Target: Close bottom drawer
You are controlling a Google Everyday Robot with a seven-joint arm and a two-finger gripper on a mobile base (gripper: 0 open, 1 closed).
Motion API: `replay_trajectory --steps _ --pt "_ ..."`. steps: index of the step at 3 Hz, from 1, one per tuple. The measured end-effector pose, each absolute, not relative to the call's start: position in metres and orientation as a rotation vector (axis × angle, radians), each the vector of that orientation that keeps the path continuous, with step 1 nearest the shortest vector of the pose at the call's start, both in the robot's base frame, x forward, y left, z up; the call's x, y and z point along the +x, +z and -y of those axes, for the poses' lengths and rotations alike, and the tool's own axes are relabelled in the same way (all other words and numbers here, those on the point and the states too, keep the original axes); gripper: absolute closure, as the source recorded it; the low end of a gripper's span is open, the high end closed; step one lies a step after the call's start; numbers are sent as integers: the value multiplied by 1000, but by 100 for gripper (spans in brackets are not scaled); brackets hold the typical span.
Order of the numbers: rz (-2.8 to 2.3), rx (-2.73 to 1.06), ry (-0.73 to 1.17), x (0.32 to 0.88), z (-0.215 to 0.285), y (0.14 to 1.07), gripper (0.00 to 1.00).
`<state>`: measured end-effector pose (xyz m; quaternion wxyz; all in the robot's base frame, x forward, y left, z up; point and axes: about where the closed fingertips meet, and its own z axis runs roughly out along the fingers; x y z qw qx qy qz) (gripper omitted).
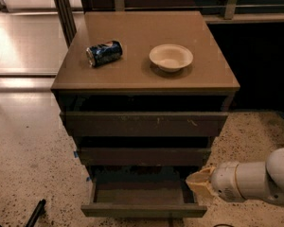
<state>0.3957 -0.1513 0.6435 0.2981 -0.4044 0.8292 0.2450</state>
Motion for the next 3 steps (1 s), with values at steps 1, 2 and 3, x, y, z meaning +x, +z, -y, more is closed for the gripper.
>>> replay_trajectory --steps 1,2,3 --pt "-2252 -930 680 396 162 567 100" --pt "-2289 -792 775 394 162 495 100" --pt "-2343 -686 909 385 154 428 100"
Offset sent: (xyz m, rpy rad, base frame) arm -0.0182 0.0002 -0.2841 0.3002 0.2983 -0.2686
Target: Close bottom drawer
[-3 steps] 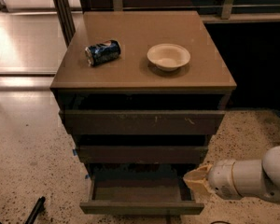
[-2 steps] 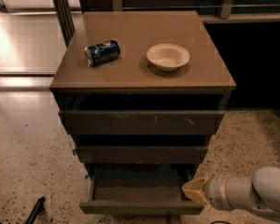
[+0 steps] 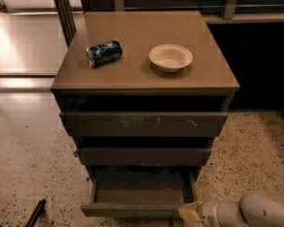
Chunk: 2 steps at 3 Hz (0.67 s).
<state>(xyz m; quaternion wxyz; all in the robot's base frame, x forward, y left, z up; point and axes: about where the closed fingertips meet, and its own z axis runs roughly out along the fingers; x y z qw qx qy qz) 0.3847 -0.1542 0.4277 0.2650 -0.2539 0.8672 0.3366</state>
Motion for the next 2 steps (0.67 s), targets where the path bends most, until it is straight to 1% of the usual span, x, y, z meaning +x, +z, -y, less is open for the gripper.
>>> replay_trajectory --steps 1,2 --pt "-2353 -664 962 375 145 410 100" --pt "-2387 -630 962 377 149 390 100"
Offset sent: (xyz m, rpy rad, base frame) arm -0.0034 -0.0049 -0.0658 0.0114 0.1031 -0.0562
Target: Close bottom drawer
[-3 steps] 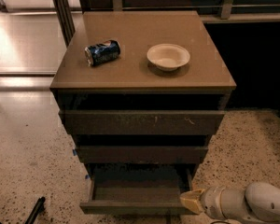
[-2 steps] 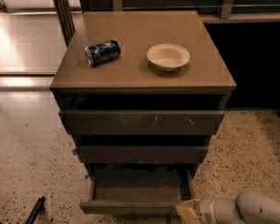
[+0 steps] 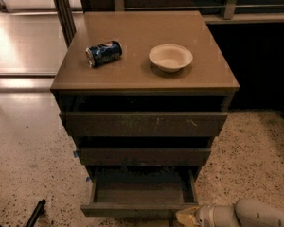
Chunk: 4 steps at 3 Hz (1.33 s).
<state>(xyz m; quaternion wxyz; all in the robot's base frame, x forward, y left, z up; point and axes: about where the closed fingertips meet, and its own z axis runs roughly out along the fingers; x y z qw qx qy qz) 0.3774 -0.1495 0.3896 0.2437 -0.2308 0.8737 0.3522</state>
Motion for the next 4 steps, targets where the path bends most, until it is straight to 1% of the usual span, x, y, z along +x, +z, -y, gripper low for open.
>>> replay_trajectory --steps 2,4 --pt "-2512 -463 917 387 177 309 100" --pt "-2584 -380 906 403 188 264 100"
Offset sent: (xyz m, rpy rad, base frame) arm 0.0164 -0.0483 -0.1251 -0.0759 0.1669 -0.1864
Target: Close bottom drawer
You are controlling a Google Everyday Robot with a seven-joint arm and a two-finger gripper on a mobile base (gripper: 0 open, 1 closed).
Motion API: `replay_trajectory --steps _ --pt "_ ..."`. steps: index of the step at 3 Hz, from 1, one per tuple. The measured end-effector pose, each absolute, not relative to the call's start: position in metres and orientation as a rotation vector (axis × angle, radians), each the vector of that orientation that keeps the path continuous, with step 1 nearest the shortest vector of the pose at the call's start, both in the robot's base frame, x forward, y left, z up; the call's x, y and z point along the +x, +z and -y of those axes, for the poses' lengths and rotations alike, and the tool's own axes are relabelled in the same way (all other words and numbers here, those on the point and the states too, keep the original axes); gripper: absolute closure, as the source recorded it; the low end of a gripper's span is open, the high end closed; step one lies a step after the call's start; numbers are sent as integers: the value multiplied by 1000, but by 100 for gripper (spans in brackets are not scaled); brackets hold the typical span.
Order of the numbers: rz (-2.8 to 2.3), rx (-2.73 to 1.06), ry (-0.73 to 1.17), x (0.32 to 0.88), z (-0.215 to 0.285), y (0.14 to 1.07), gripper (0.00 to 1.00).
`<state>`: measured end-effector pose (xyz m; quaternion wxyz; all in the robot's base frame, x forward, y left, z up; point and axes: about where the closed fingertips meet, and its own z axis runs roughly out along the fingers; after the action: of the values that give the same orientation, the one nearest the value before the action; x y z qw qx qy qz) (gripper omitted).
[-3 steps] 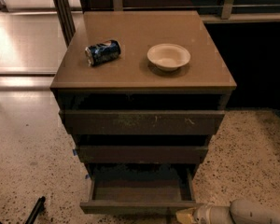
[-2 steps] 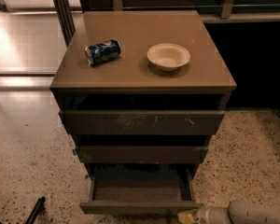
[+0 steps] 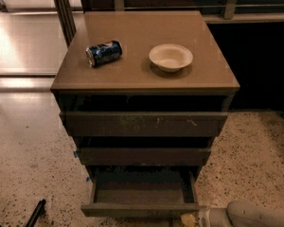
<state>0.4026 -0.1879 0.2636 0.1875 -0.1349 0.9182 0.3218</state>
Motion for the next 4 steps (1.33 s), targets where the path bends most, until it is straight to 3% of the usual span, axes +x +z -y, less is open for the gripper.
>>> replay_trajectory --steps 4 --pt "-2675 -307 905 422 189 211 100"
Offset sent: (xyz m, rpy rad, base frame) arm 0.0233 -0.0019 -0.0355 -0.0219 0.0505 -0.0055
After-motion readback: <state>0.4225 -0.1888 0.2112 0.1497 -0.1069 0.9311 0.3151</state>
